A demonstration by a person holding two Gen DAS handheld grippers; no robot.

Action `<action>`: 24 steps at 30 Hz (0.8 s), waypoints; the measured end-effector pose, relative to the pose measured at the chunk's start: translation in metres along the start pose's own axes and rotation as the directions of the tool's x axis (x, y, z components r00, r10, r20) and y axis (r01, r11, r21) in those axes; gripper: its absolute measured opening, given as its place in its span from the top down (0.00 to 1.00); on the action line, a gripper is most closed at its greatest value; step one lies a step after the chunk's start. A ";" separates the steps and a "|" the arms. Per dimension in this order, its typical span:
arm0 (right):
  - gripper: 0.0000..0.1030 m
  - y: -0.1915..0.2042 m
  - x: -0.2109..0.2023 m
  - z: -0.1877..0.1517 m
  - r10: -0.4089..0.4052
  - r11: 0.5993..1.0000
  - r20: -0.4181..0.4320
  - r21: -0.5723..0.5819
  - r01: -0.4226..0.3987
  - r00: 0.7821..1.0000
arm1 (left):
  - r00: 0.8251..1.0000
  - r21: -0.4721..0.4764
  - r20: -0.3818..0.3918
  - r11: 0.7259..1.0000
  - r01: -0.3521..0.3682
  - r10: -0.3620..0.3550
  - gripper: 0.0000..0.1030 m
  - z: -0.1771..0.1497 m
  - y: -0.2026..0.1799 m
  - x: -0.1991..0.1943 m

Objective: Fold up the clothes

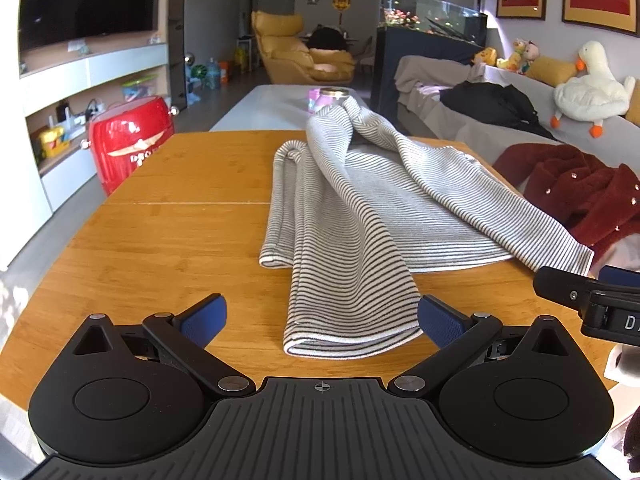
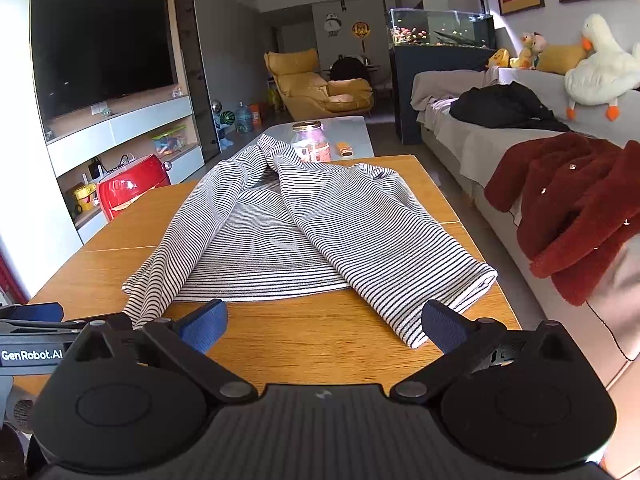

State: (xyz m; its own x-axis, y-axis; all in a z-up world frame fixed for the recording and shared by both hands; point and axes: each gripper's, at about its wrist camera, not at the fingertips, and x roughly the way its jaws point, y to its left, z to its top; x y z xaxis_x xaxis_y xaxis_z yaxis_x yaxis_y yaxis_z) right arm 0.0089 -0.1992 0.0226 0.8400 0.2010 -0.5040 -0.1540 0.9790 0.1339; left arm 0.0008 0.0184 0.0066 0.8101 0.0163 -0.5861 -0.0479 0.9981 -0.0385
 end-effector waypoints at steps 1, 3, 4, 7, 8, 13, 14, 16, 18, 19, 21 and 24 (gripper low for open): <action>0.00 0.000 0.000 -0.001 -0.001 1.000 0.007 -0.004 0.001 1.000 | 1.000 0.007 0.004 1.000 0.005 -0.005 0.00 0.000 -0.001 -0.001; 0.00 0.000 0.001 -0.003 -0.008 1.000 0.014 -0.014 0.008 1.000 | 1.000 0.026 0.010 1.000 0.009 -0.010 0.00 0.001 -0.003 -0.002; 0.00 0.000 0.001 -0.004 -0.014 1.000 0.012 -0.016 0.014 1.000 | 1.000 0.034 0.010 0.999 0.012 -0.013 0.00 0.002 -0.003 -0.001; 0.00 -0.002 0.003 -0.004 -0.015 1.000 -0.003 -0.012 0.015 1.000 | 0.999 0.034 0.004 0.999 0.039 -0.039 0.00 0.005 -0.002 0.001; 0.00 -0.002 0.005 -0.004 -0.020 1.000 -0.008 -0.012 0.020 1.000 | 0.999 0.031 0.004 0.999 0.044 -0.044 0.00 0.005 -0.001 0.002; 0.00 0.002 0.009 -0.005 -0.043 0.999 -0.027 -0.009 0.043 0.999 | 0.998 0.015 0.011 0.998 0.059 -0.060 0.00 0.007 0.003 0.004; 0.00 0.003 0.008 -0.005 -0.042 0.999 -0.023 -0.009 0.042 0.999 | 0.998 0.015 0.007 0.998 0.058 -0.058 0.00 0.008 0.004 0.006; 0.00 0.005 0.006 -0.005 -0.038 0.999 -0.009 -0.009 0.038 0.999 | 0.999 0.019 -0.002 0.999 0.048 -0.048 0.00 0.008 0.005 0.009; 0.00 0.005 0.004 -0.003 -0.031 1.000 0.005 -0.003 0.031 1.000 | 0.999 0.026 -0.007 0.999 0.037 -0.037 0.00 0.009 0.005 0.011; 0.00 0.005 0.003 -0.003 -0.026 1.000 0.009 0.001 0.026 1.000 | 0.999 0.028 -0.006 0.999 0.034 -0.034 0.00 0.010 0.005 0.010; 0.00 0.004 0.003 -0.003 -0.022 1.000 0.010 0.001 0.022 1.000 | 0.999 0.029 -0.001 0.999 0.033 -0.033 0.00 0.010 0.005 0.008; 0.00 0.005 0.002 -0.003 -0.022 1.000 0.011 -0.004 0.022 1.000 | 0.999 0.033 -0.002 0.999 0.037 -0.037 0.00 0.010 0.003 0.006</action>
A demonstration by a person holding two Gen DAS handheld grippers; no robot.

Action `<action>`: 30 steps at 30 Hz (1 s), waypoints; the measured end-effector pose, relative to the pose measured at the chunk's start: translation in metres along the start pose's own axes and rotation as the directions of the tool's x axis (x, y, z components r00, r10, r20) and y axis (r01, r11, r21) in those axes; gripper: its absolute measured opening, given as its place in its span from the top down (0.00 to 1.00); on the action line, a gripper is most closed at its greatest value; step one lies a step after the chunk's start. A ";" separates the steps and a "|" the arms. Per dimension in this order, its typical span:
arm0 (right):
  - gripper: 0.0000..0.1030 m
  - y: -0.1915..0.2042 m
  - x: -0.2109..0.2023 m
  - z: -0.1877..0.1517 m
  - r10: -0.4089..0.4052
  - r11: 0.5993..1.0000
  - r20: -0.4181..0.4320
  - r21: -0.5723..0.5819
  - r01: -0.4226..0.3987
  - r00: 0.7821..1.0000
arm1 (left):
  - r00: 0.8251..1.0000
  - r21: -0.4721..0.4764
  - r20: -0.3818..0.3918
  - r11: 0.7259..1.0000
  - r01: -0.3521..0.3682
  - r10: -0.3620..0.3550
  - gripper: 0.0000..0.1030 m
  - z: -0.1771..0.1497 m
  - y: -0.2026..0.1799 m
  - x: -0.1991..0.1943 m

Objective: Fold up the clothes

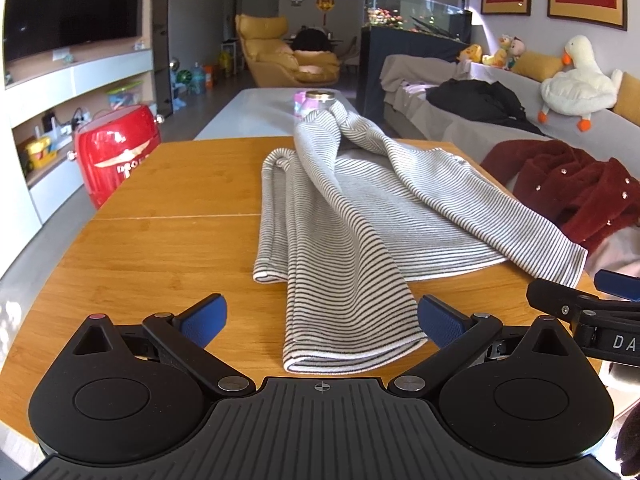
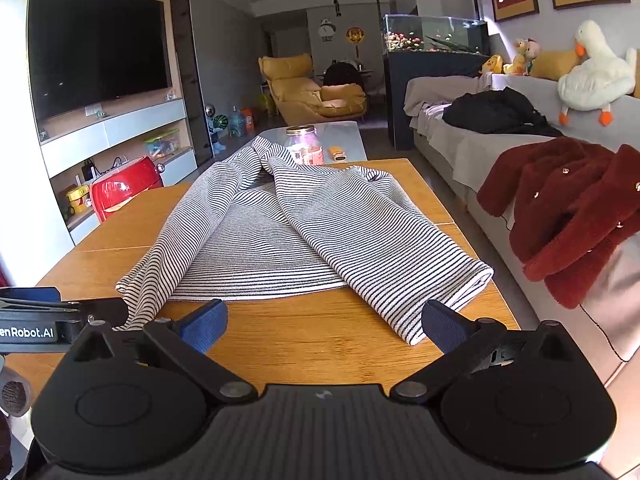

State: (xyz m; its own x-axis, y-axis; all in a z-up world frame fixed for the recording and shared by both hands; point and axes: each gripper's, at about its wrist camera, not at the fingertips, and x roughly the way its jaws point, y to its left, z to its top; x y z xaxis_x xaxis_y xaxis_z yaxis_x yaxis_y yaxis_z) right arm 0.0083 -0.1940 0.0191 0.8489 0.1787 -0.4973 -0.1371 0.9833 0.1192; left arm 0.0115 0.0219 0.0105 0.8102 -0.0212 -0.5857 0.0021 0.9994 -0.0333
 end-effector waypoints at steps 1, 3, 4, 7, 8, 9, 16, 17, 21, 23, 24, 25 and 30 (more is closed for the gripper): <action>0.00 0.000 0.000 0.000 0.000 1.000 0.000 0.000 0.000 1.000 | 1.000 0.004 -0.001 1.000 0.001 -0.001 0.00 0.000 -0.001 0.000; 0.00 -0.001 0.000 -0.001 0.000 1.000 0.001 0.005 0.000 1.000 | 1.000 0.009 -0.003 1.000 0.003 -0.003 0.00 -0.001 -0.001 0.000; 0.00 -0.001 0.000 -0.001 0.000 1.000 0.000 0.007 0.000 1.000 | 1.000 0.011 -0.003 1.000 0.004 -0.004 0.00 -0.001 -0.002 0.000; 0.00 -0.002 0.001 -0.002 0.000 1.000 -0.004 0.010 0.000 1.000 | 1.000 0.011 0.000 1.000 0.005 -0.005 0.00 -0.001 -0.003 -0.002; 0.00 -0.002 0.001 -0.002 0.001 1.000 -0.006 0.009 -0.001 1.000 | 1.000 0.011 0.000 1.000 0.006 -0.006 0.00 -0.001 -0.003 -0.002; 0.00 -0.002 0.002 -0.002 0.001 1.000 -0.007 0.009 -0.001 1.000 | 1.000 0.011 -0.001 1.000 0.007 -0.007 0.00 0.000 -0.003 -0.001; 0.00 -0.002 0.007 -0.002 0.007 1.000 -0.021 0.009 -0.007 1.000 | 1.000 0.013 -0.018 1.000 0.006 -0.006 0.00 0.002 -0.001 0.005; 0.00 -0.002 0.008 -0.002 0.007 1.000 -0.023 0.009 -0.007 1.000 | 1.000 0.015 -0.018 1.000 0.005 -0.005 0.00 0.003 -0.001 0.006; 0.00 -0.003 0.013 0.000 0.010 1.000 -0.022 0.019 -0.010 1.000 | 1.000 0.023 -0.019 1.000 0.013 -0.012 0.00 0.008 0.000 0.010; 0.00 -0.005 0.014 0.001 0.034 0.999 -0.009 0.029 -0.034 0.999 | 0.999 0.027 -0.022 0.999 0.024 -0.023 0.00 0.011 0.000 0.014; 0.00 -0.005 0.015 0.003 0.050 0.998 -0.005 0.034 -0.050 0.999 | 0.999 0.028 -0.024 0.999 0.030 -0.030 0.00 0.013 0.001 0.016; 0.00 -0.006 0.016 0.005 0.069 0.997 -0.001 0.039 -0.069 0.998 | 0.999 0.030 -0.024 0.999 0.036 -0.035 0.00 0.015 0.001 0.018; 0.00 -0.004 0.031 0.018 0.124 0.992 -0.008 0.002 -0.124 0.992 | 0.998 0.060 -0.005 0.996 0.062 -0.061 0.00 0.037 0.004 0.037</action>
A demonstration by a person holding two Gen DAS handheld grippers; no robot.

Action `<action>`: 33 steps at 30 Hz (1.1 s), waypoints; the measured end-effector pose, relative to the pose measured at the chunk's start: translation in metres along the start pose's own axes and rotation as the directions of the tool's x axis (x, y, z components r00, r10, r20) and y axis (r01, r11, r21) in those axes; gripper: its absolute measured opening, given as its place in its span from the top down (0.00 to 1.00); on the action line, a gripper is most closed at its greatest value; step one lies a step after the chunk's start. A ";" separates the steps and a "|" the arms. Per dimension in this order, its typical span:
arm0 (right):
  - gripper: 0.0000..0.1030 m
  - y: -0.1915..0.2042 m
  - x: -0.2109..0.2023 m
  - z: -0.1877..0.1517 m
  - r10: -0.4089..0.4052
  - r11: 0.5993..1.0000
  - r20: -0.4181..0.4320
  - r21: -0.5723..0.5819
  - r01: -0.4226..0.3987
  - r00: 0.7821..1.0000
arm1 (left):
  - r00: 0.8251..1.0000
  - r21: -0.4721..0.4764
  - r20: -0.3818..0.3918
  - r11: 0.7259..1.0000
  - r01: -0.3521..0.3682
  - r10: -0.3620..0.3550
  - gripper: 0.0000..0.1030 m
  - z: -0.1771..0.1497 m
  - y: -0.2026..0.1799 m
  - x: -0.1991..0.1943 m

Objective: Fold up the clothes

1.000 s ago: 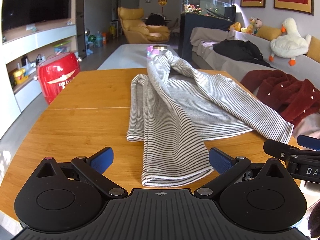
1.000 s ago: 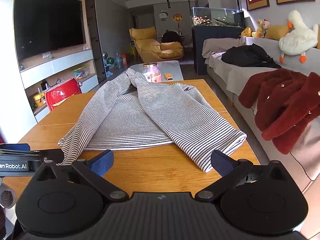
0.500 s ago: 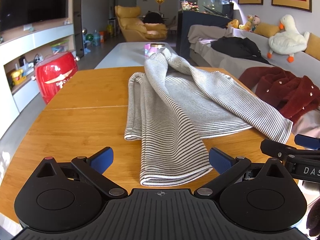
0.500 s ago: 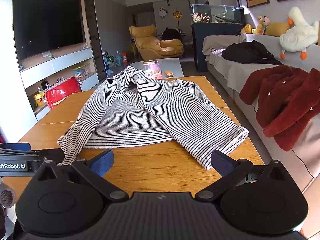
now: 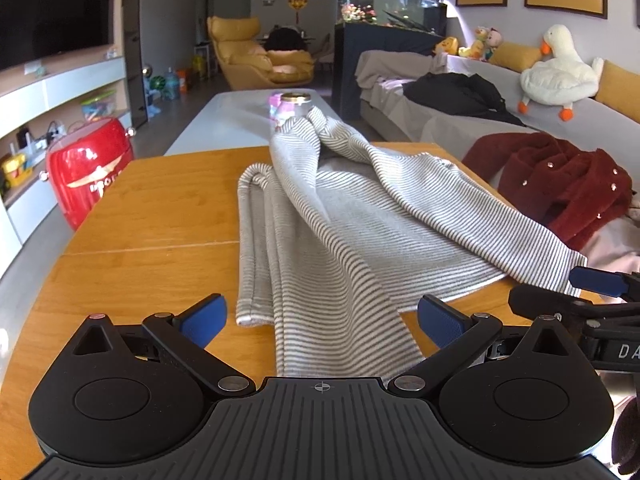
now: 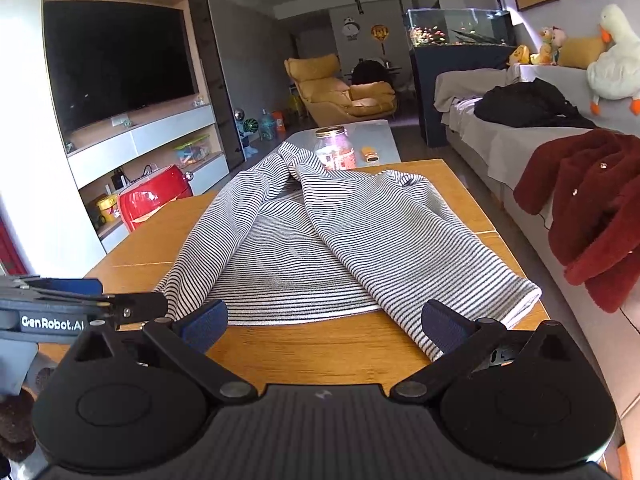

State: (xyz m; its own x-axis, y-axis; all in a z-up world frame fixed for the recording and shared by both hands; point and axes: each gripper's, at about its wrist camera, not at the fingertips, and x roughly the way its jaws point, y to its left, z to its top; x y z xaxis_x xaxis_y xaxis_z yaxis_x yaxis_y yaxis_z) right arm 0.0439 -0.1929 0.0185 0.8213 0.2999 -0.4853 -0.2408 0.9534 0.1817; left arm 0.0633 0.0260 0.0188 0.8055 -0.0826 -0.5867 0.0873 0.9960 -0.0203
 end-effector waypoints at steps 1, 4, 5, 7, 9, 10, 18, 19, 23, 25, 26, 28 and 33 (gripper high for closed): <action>0.00 0.000 0.003 0.003 0.003 1.000 -0.001 -0.016 -0.003 1.000 | 1.000 0.007 0.004 1.000 0.002 -0.002 0.00 0.005 0.001 0.005; 0.00 -0.003 0.015 0.020 0.014 0.999 0.012 -0.037 -0.013 1.000 | 1.000 0.008 0.005 1.000 0.016 -0.016 0.00 0.023 0.007 0.022; 0.00 -0.006 0.021 0.028 0.022 0.999 0.013 -0.037 -0.022 1.000 | 1.000 0.001 -0.001 1.000 0.027 -0.027 0.00 0.030 0.010 0.029; 0.00 -0.010 0.034 0.044 0.040 0.999 0.013 -0.032 -0.040 0.999 | 0.998 -0.020 -0.013 0.998 0.067 -0.067 0.00 0.046 0.019 0.045; 0.00 -0.013 0.050 0.060 0.053 0.998 0.003 -0.033 -0.053 0.999 | 0.994 -0.039 -0.018 0.993 0.109 -0.109 0.00 0.058 0.027 0.062; 0.00 -0.013 0.059 0.066 0.054 0.998 0.000 -0.039 -0.054 0.999 | 0.992 -0.049 -0.023 0.991 0.124 -0.125 0.00 0.064 0.031 0.071; 0.00 -0.003 0.129 0.091 0.055 0.997 -0.077 -0.046 -0.058 0.996 | 0.989 -0.018 -0.117 0.995 0.093 -0.095 0.00 0.091 0.035 0.134; 0.00 -0.005 0.135 0.092 0.067 0.997 -0.092 -0.023 -0.069 0.993 | 0.986 -0.026 -0.123 0.994 0.108 -0.110 0.00 0.092 0.037 0.136; 0.00 -0.011 0.149 0.089 0.092 0.995 -0.146 0.041 -0.087 0.985 | 0.981 -0.051 -0.143 0.991 0.124 -0.130 0.00 0.097 0.045 0.143; 0.00 -0.011 0.148 0.087 0.089 0.996 -0.145 0.036 -0.085 0.985 | 0.975 -0.068 -0.165 0.988 0.141 -0.151 0.07 0.097 0.048 0.145; 0.00 -0.010 0.146 0.085 0.088 0.996 -0.140 0.029 -0.085 0.986 | 0.969 -0.086 -0.179 0.984 0.158 -0.171 0.13 0.096 0.050 0.145; 0.00 -0.009 0.142 0.082 0.087 0.996 -0.131 0.016 -0.086 0.988 | 0.956 -0.128 -0.199 0.972 0.195 -0.218 0.33 0.093 0.054 0.144; 0.00 0.001 0.128 0.073 0.156 0.987 -0.132 -0.003 -0.158 0.979 | 0.942 -0.147 -0.168 0.952 0.267 -0.290 0.40 0.085 0.050 0.133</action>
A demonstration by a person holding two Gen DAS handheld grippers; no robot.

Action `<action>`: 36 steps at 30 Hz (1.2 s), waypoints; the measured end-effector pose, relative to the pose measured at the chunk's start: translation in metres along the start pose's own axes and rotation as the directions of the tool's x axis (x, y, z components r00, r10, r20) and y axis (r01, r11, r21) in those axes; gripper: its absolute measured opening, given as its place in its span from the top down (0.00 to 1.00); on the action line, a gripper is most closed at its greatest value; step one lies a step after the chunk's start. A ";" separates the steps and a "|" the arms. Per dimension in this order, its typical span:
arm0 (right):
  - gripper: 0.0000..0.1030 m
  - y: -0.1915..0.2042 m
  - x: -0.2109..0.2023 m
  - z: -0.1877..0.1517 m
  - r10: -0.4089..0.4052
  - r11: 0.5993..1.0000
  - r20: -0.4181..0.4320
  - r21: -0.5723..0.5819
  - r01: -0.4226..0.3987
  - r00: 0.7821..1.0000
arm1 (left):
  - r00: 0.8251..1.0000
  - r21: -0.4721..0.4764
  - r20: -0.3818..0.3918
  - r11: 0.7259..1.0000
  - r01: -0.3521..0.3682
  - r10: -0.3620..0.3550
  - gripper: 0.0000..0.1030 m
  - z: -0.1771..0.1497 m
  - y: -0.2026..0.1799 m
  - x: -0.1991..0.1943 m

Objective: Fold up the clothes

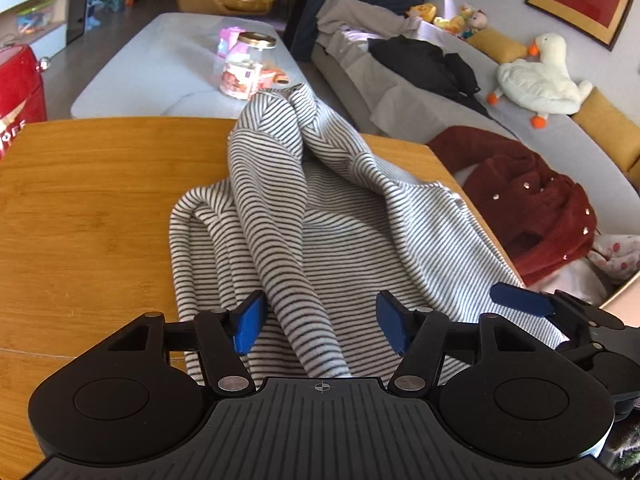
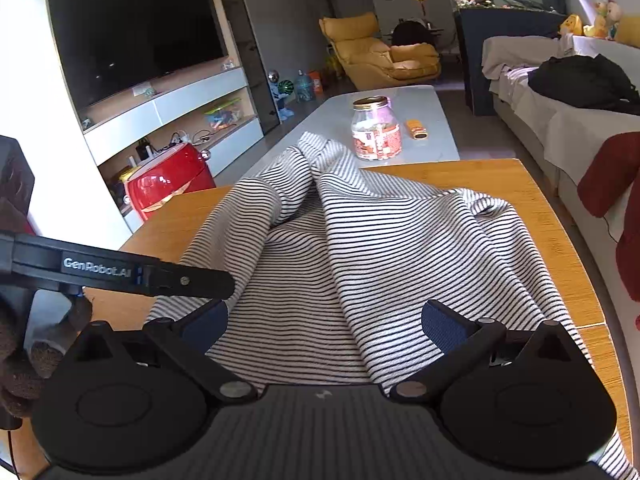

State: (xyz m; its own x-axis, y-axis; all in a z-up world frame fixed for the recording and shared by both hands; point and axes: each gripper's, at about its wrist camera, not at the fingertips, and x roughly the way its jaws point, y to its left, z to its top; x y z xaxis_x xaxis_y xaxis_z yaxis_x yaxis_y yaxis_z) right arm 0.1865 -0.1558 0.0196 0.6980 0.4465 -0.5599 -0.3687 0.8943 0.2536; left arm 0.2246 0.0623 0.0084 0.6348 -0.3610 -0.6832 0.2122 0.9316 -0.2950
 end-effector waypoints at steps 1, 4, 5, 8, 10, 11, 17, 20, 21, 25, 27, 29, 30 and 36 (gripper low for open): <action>0.00 0.003 0.001 -0.002 0.025 1.000 -0.013 -0.010 -0.025 1.000 | 1.000 0.021 0.013 1.000 -0.002 0.002 0.40 -0.001 -0.003 -0.002; 0.00 0.012 0.006 -0.009 0.100 0.994 -0.052 -0.037 -0.102 0.994 | 1.000 0.047 -0.006 0.999 -0.022 0.023 0.40 -0.001 -0.007 0.007; 0.00 0.014 0.009 -0.011 0.119 0.992 -0.066 -0.039 -0.122 0.991 | 0.999 0.036 -0.026 0.999 -0.032 0.033 0.40 -0.001 -0.004 0.013; 0.00 0.013 0.022 -0.018 0.159 0.987 -0.100 0.000 -0.160 0.982 | 0.998 0.043 -0.032 0.998 -0.055 0.057 0.46 0.000 -0.001 0.024; 0.00 0.011 0.020 -0.018 0.177 0.984 -0.092 0.027 -0.175 0.980 | 0.997 0.088 -0.020 0.993 -0.078 0.080 0.69 -0.001 -0.003 0.025; 0.00 0.008 0.020 -0.017 0.196 0.980 -0.104 0.045 -0.193 0.975 | 0.997 0.105 -0.018 0.991 -0.078 0.080 0.73 -0.002 -0.003 0.024; 0.00 0.003 0.004 -0.019 0.310 0.951 -0.211 0.082 -0.299 0.927 | 0.998 0.137 -0.029 0.990 -0.044 0.048 0.90 -0.007 0.009 0.006; 0.00 0.013 -0.015 -0.030 0.366 0.930 -0.282 0.078 -0.359 0.887 | 0.999 0.119 -0.024 0.992 -0.043 0.047 0.93 -0.007 0.023 -0.017; 0.00 0.016 -0.020 -0.033 0.375 0.926 -0.296 0.079 -0.369 0.879 | 0.998 0.111 -0.011 0.992 -0.058 0.059 0.93 -0.005 0.029 -0.025; 0.00 0.032 -0.032 -0.024 0.307 0.947 -0.261 -0.010 -0.321 0.915 | 0.978 0.098 0.091 0.976 -0.196 0.187 0.93 0.020 0.063 -0.050; 0.01 0.043 -0.033 -0.011 0.213 0.966 -0.191 -0.108 -0.236 0.958 | 0.958 0.081 0.136 0.961 -0.265 0.253 0.93 0.036 0.078 -0.052; 0.06 0.060 -0.026 0.005 0.021 0.958 -0.039 -0.284 -0.031 0.999 | 0.931 0.064 0.174 0.940 -0.336 0.321 0.93 0.051 0.090 -0.048; 0.11 0.066 -0.018 0.013 -0.054 0.940 0.023 -0.336 0.059 0.998 | 0.919 0.051 0.186 0.931 -0.361 0.346 0.92 0.056 0.094 -0.046; 0.25 0.072 0.052 0.041 -0.224 0.878 0.079 -0.416 0.236 0.971 | 0.917 -0.051 0.277 0.958 -0.283 0.286 0.36 0.052 0.077 -0.057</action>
State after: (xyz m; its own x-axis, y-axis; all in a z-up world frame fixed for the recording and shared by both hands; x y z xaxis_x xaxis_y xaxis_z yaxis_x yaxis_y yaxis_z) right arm 0.2215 -0.0669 0.0406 0.8089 0.2357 -0.5386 -0.4142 0.8786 -0.2377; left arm 0.2430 0.1569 0.0591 0.8489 -0.0530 -0.5259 -0.0143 0.9923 -0.1231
